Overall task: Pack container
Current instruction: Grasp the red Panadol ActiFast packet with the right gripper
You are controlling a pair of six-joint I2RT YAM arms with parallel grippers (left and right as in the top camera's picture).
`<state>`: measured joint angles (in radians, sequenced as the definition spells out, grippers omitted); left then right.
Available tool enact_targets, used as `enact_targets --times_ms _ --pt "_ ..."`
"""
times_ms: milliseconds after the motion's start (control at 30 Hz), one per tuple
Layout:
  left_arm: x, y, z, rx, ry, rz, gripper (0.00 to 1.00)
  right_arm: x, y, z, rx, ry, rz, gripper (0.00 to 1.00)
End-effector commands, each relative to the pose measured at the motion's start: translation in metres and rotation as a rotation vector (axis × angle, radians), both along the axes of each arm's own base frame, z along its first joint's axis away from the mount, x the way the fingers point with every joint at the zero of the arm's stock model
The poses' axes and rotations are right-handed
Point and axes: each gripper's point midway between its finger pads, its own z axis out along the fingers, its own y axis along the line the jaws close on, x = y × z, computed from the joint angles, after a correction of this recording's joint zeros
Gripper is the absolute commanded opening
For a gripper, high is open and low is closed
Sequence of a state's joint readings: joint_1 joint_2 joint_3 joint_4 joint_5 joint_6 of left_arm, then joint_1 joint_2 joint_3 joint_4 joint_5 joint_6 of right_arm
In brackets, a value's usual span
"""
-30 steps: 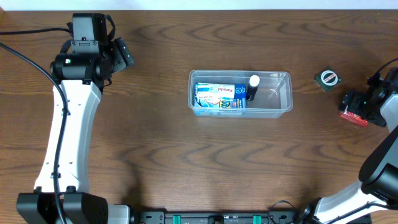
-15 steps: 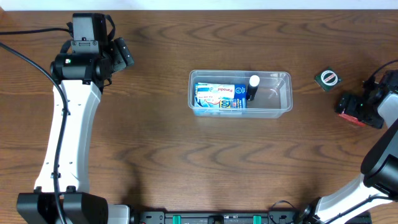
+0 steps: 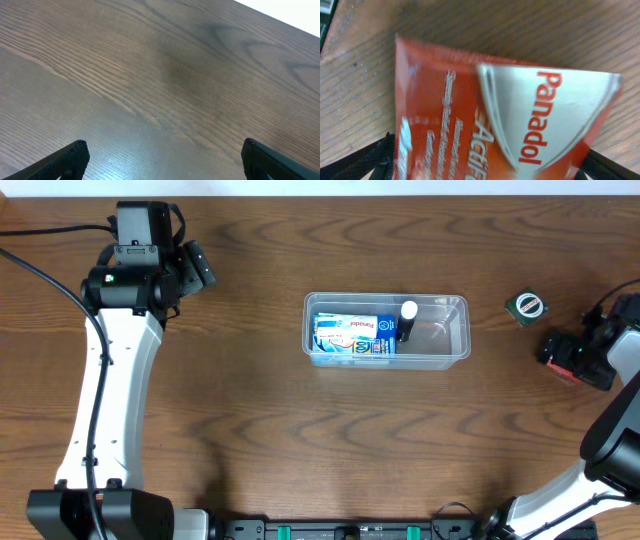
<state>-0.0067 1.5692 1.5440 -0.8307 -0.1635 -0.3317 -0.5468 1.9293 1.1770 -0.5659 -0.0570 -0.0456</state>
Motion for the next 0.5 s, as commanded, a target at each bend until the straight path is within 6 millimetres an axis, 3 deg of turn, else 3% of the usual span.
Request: enact_targets --times_ms 0,300,467 --pt "-0.002 0.001 -0.005 0.009 0.018 -0.008 0.98 0.006 0.017 0.0 0.121 -0.04 -0.049 0.99" --pt "-0.002 0.001 -0.005 0.009 0.018 -0.008 0.98 0.028 0.07 0.019 0.446 -0.179 -0.034 0.99" --pt "-0.002 0.001 -0.005 0.009 0.018 -0.008 0.98 0.035 0.083 0.027 0.544 -0.217 -0.05 0.99"
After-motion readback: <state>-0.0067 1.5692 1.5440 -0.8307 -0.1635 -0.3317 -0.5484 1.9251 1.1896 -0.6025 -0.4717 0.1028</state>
